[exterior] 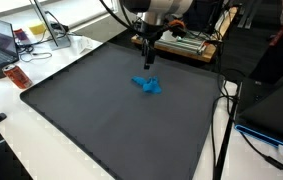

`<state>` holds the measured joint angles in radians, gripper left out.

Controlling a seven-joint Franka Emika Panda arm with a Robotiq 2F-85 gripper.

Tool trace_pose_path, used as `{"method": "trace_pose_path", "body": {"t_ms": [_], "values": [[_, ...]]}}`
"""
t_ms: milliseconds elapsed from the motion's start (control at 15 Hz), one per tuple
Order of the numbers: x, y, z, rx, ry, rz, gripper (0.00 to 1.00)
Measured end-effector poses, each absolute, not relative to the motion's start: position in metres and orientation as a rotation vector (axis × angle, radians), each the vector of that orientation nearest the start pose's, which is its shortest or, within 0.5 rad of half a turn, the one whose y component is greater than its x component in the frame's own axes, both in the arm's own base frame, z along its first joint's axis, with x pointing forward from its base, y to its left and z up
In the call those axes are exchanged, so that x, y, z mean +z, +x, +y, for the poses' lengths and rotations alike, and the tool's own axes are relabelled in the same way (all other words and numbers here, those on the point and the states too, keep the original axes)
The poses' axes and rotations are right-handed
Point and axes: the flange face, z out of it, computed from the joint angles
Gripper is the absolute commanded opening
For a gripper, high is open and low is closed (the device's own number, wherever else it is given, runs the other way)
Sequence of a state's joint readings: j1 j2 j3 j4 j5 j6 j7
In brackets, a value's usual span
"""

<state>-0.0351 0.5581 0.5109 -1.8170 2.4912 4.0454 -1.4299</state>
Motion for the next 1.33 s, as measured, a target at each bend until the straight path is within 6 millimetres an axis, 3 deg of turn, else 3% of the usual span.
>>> {"method": "trace_pose_path", "body": {"t_ms": [600,1333], "values": [[0.262,0.454,0.168,-0.575,-2.925,1.401,1.0],[0.255,0.453,0.168,-0.555,-2.932,1.41,1.0]]}}
